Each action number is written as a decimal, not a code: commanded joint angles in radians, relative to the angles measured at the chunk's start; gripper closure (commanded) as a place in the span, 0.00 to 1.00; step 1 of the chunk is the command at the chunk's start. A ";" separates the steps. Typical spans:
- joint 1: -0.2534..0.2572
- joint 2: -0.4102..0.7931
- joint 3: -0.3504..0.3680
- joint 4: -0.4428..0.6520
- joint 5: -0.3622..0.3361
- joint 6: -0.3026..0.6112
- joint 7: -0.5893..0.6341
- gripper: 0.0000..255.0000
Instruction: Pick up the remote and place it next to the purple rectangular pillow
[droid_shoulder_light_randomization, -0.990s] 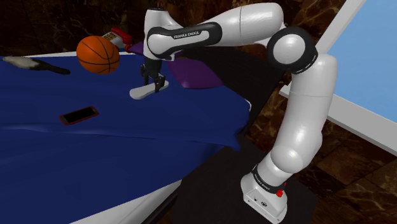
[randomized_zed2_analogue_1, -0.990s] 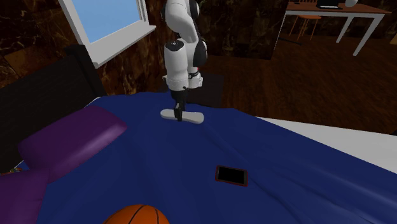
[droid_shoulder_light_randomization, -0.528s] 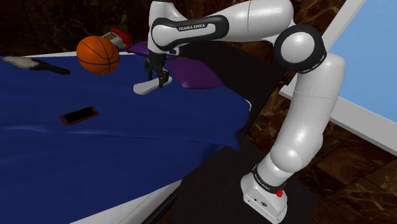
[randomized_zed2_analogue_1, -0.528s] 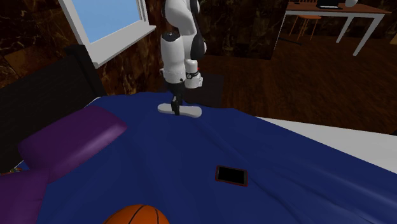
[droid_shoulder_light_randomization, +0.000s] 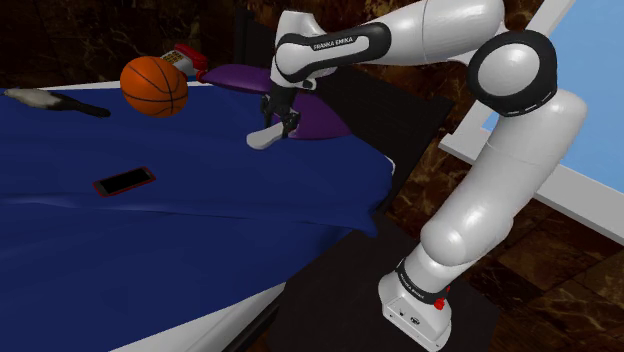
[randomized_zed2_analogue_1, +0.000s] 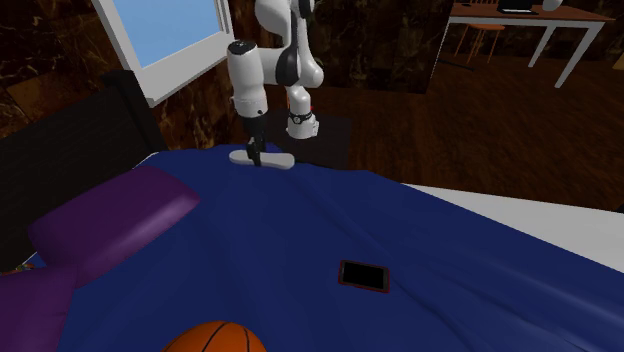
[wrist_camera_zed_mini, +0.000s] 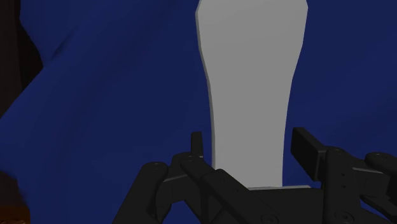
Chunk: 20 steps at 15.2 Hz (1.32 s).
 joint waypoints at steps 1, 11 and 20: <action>-0.028 -0.039 -0.015 -0.050 0.019 0.015 -0.052 1.00; -0.152 -0.201 -0.125 -0.239 0.083 0.047 -0.316 1.00; -0.255 -0.265 -0.250 -0.310 0.088 0.051 -0.547 1.00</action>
